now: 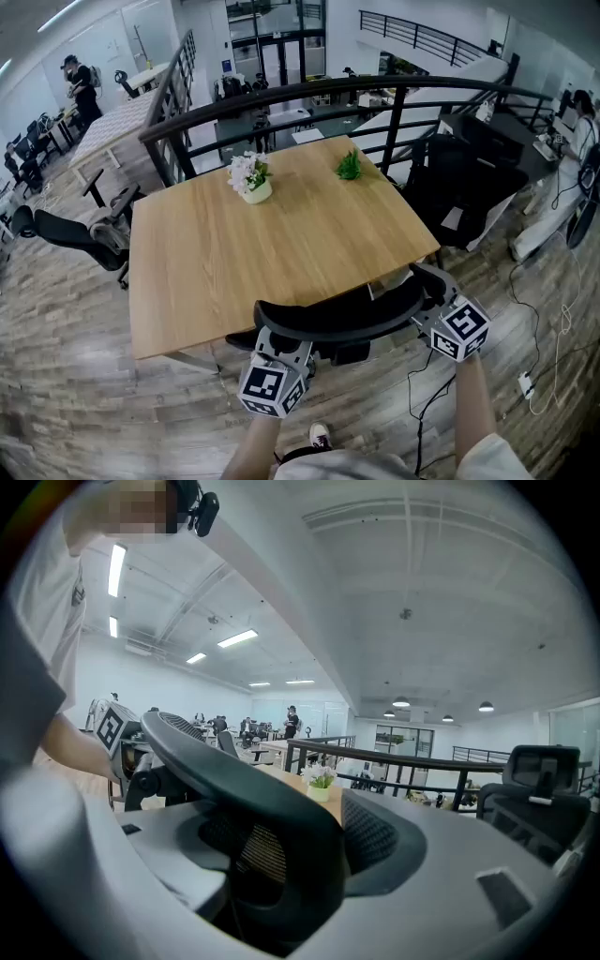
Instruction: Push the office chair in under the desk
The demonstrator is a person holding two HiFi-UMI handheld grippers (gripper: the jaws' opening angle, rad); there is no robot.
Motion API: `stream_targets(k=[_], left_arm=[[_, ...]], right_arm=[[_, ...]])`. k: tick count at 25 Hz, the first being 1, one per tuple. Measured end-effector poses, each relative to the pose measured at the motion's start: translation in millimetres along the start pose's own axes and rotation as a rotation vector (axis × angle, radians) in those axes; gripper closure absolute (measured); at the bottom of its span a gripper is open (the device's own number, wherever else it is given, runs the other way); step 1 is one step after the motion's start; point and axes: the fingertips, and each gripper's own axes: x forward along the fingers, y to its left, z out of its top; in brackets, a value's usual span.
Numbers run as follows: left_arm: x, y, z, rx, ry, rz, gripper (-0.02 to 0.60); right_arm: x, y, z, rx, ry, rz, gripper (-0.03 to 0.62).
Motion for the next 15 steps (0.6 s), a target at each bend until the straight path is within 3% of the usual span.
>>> stream_targets(k=[6,15], left_arm=[[15,-6,-1,0.0,0.015,-0.024,0.425],[37,-6,-1,0.019,0.029,0.064,0.445]], right_arm=[[2,-20,-1,0.006,-0.021,0.016,0.292],[10,-46,-4,-0.009,-0.042,0.088,0.289]])
